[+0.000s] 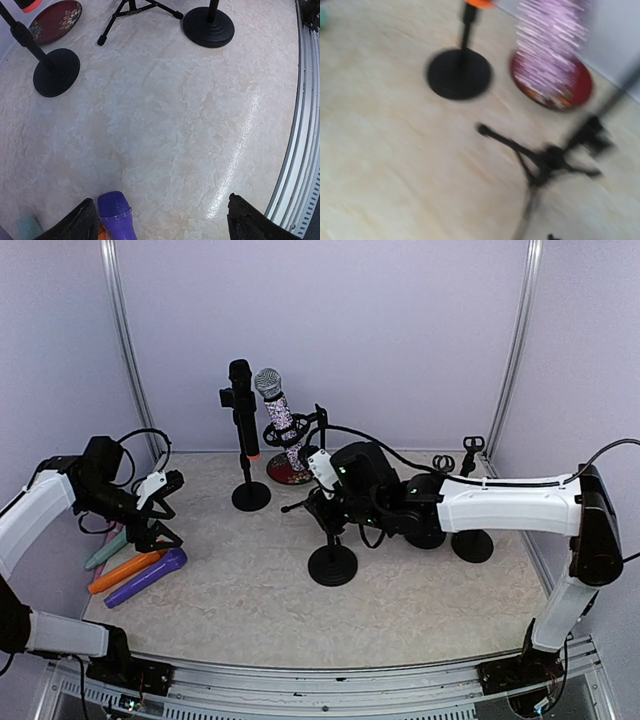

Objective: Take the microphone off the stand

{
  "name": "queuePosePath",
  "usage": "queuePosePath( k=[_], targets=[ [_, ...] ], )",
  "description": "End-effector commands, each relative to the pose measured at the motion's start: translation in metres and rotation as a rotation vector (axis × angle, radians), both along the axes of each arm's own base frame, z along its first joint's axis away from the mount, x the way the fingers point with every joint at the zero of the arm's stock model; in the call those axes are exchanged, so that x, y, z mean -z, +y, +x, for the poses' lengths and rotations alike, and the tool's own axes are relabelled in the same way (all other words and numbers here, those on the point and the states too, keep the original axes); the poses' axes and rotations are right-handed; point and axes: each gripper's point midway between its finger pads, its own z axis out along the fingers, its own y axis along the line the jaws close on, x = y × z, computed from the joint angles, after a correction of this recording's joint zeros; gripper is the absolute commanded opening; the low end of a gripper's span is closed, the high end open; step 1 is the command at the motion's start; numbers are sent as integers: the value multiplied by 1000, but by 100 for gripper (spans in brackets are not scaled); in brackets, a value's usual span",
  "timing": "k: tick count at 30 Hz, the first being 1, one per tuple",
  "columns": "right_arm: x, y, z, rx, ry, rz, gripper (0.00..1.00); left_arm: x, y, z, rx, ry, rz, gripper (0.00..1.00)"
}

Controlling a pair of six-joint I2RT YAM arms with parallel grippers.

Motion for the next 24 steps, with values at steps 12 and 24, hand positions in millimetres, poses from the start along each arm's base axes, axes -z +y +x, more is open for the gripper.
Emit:
queuePosePath(
  k=[12,24],
  targets=[
    [3,-195,32,337,34,-9,16,-19,-4,3,14,-44,-13,87],
    [24,-282,35,561,66,-38,13,-16,-3,5,17,-44,-6,87]
  ],
)
